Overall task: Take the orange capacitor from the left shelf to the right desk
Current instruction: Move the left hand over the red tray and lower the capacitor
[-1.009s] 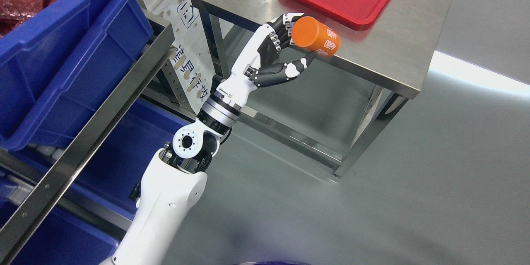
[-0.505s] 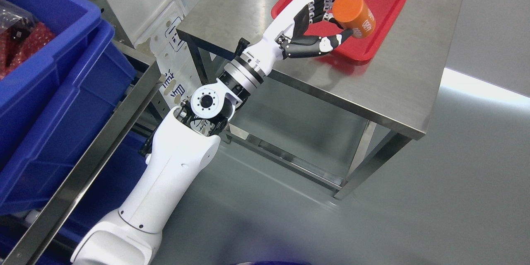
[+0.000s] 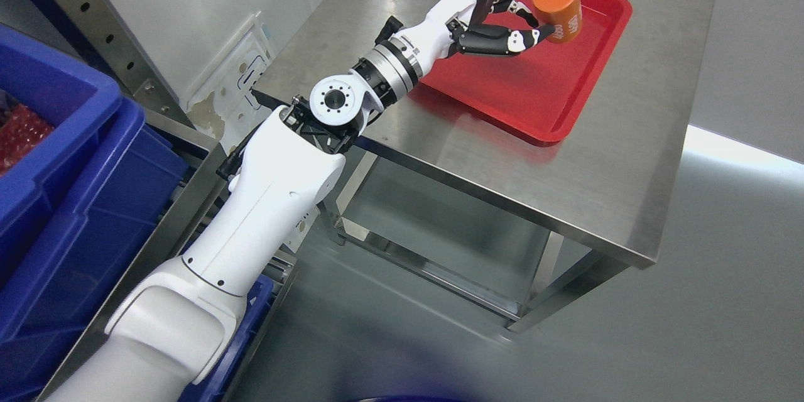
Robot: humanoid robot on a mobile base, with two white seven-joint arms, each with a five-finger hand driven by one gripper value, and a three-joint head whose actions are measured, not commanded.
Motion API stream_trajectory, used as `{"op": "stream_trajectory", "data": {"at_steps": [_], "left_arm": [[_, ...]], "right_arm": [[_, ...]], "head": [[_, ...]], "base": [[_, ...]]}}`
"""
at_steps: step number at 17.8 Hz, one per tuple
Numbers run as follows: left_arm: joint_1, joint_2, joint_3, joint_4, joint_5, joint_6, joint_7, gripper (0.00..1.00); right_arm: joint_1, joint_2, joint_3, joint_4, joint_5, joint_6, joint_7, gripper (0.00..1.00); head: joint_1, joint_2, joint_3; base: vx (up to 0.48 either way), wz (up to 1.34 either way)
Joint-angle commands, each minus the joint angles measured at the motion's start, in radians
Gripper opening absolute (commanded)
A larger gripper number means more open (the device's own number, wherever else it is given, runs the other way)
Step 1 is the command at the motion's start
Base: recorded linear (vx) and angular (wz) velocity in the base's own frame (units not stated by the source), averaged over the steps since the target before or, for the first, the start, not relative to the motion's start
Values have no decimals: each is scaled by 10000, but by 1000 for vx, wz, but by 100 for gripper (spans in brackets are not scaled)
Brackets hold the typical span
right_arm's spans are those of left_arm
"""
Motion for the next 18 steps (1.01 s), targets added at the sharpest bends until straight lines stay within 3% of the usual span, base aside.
{"op": "stream_trajectory", "data": {"at_steps": [1,12,18], "left_arm": [[-1167,175,-926,3126,-42,72,-66,7],[-1151,175,-2079,3542,-73,72,-158,15],[-1151,175,-2125,3542,-426,72,-143,32]], "right_arm": [[203,-173,-122,-174,31,3,6,100],[203,-173,-122,-174,31,3,6,100],[203,-173,-122,-174,31,3,6,100]], "head": [[0,0,0],[0,0,0],[0,0,0]], "base": [[131,-4],[104,-17],[31,-10]]}}
